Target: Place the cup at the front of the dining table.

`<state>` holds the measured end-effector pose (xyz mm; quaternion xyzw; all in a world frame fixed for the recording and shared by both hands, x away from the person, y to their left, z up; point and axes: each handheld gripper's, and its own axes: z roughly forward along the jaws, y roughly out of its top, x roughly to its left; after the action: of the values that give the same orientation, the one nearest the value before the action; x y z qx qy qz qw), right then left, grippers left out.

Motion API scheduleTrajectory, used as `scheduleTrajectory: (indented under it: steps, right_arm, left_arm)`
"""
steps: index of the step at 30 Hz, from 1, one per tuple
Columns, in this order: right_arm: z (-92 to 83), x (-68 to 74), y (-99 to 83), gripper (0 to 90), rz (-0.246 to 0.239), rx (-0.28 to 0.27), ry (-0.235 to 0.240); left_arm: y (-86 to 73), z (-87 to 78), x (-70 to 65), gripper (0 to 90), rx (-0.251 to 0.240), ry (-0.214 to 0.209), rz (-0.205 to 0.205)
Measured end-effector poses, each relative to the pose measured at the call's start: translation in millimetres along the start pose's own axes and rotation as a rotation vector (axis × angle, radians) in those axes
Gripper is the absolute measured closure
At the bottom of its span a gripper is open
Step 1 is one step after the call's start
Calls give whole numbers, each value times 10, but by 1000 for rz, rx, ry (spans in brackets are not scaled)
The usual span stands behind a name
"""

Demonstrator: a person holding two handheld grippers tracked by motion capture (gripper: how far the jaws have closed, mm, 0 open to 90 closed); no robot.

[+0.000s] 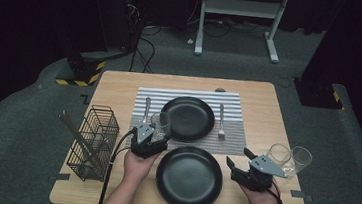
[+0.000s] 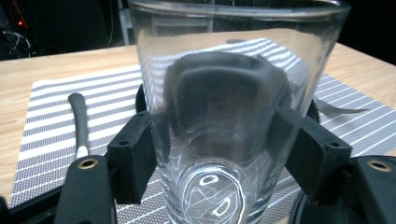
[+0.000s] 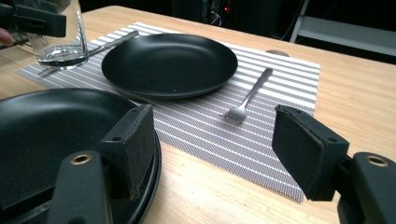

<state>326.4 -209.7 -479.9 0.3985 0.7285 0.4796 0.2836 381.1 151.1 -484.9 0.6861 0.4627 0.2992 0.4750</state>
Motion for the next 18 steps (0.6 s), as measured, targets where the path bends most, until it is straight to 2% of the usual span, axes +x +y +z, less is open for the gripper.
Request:
scheduleTrajectory:
  steps: [11, 18]
  right_arm:
    - [40, 0, -63, 306, 11, 16, -1]
    - [58, 9, -80, 307, 11, 24, -1]
  left_arm:
    - [-116, 124, 122, 313, 46, 44, -21]
    - [-151, 184, 173, 313, 58, 55, -25]
